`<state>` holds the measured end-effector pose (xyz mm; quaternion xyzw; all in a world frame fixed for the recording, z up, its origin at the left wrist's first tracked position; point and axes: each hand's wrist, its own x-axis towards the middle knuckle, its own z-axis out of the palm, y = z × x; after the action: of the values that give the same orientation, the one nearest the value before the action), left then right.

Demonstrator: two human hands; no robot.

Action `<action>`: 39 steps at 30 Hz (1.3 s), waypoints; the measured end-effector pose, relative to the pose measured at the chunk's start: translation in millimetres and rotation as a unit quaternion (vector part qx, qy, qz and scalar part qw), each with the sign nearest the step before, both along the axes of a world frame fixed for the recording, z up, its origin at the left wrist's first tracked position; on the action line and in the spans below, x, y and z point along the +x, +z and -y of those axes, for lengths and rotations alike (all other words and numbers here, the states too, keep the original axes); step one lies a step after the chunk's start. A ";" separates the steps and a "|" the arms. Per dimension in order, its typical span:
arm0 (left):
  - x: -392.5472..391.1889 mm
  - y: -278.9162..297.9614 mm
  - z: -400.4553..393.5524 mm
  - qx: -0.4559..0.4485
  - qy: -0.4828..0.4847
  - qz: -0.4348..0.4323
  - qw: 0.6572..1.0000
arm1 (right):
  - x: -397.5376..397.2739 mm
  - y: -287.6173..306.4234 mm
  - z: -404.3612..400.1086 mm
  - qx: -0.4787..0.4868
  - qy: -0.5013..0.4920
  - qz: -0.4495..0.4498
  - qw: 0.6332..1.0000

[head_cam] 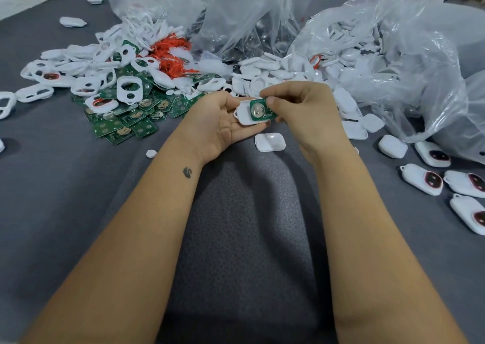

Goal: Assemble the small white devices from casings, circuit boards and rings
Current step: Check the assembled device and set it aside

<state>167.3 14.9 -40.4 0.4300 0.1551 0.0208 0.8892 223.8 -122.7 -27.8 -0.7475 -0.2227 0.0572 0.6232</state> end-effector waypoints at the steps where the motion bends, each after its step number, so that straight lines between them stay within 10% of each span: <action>1: 0.0 -0.1 0.4 0.007 -0.002 -0.001 1.000 | -0.4 -0.3 -1.3 -0.001 -0.003 0.001 1.000; 23: 1.9 -4.2 2.3 0.017 -0.010 0.014 1.000 | -3.2 -4.5 -12.7 -0.053 -0.086 0.031 0.994; 32: -1.3 -12.0 1.7 0.167 -0.018 0.052 0.984 | -3.0 -8.0 -14.7 -0.116 -0.150 0.094 0.977; 39: -0.9 -6.3 0.9 0.113 0.038 0.050 0.992 | 7.2 -7.9 -7.3 -0.039 -0.119 -0.035 0.991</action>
<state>166.4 13.9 -46.7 0.5199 0.1237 0.0935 0.8401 231.0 -115.4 -35.7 -0.7901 -0.1075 0.0173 0.6032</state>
